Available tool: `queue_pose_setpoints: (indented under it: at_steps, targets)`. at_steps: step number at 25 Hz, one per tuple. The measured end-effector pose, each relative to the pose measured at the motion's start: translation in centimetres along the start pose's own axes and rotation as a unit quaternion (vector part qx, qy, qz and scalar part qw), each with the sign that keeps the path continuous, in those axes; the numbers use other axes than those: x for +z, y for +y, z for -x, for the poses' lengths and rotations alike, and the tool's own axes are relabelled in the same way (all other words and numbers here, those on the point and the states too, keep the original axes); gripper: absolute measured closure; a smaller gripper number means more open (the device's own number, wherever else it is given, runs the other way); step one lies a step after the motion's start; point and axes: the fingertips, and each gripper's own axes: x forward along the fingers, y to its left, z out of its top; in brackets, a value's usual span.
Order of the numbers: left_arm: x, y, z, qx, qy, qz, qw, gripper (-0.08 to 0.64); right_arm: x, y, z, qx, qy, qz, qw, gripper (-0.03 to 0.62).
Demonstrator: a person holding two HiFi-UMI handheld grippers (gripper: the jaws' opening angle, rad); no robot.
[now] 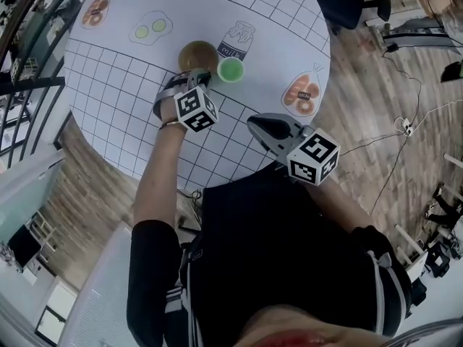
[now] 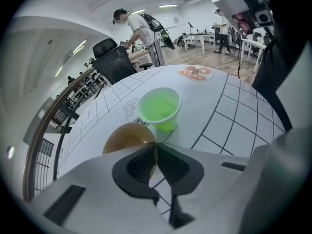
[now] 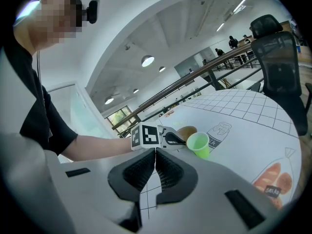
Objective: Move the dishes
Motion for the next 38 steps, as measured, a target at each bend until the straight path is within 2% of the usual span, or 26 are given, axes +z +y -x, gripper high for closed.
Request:
queue_pose_setpoints:
  at_steps: [5, 11, 17, 20, 23, 26, 29, 32, 35, 38]
  targets:
    - [0.2, 0.3, 0.2, 0.005, 0.006, 0.008, 0.9999, 0.538, -0.1, -0.2, 0.5, 0.004, 0.002, 0.001, 1.000, 0.572]
    - [0.4, 0.3, 1.8, 0.026, 0.005, 0.050, 0.9984, 0.494, 0.3, 0.4, 0.8, 0.023, 0.005, 0.012, 1.000, 0.572]
    - [0.5, 0.5, 3.6, 0.052, 0.009, 0.078, 0.9956, 0.491, 0.8, 1.1, 1.5, 0.050, 0.014, 0.031, 0.998, 0.572]
    - [0.9, 1.1, 5.3, 0.075, -0.003, 0.116, 0.9904, 0.491, 1.1, 1.5, 1.9, 0.070, 0.021, 0.043, 0.996, 0.572]
    - [1.7, 0.9, 7.8, 0.097, -0.023, 0.165, 0.9812, 0.492, 1.2, 2.1, 2.7, 0.090, 0.027, 0.054, 0.994, 0.572]
    - [2.6, 0.2, 10.8, 0.116, -0.043, 0.217, 0.9682, 0.503, 1.6, 2.6, 3.1, 0.113, 0.029, 0.066, 0.991, 0.572]
    - [3.9, -0.6, 14.0, 0.132, -0.081, 0.280, 0.9474, 0.531, 2.2, 2.9, 3.2, 0.136, 0.031, 0.079, 0.987, 0.572]
    - [4.7, -1.5, 17.4, 0.154, -0.116, 0.325, 0.9258, 0.548, 2.5, 4.1, 3.3, 0.158, 0.034, 0.091, 0.983, 0.572]
    - [6.2, -2.3, 21.3, 0.170, -0.171, 0.360, 0.9013, 0.554, 2.6, 5.4, 3.4, 0.175, 0.041, 0.112, 0.977, 0.572]
    - [7.8, -3.6, 25.4, 0.174, -0.236, 0.393, 0.8713, 0.554, 2.8, 6.5, 3.5, 0.176, 0.039, 0.124, 0.976, 0.572]
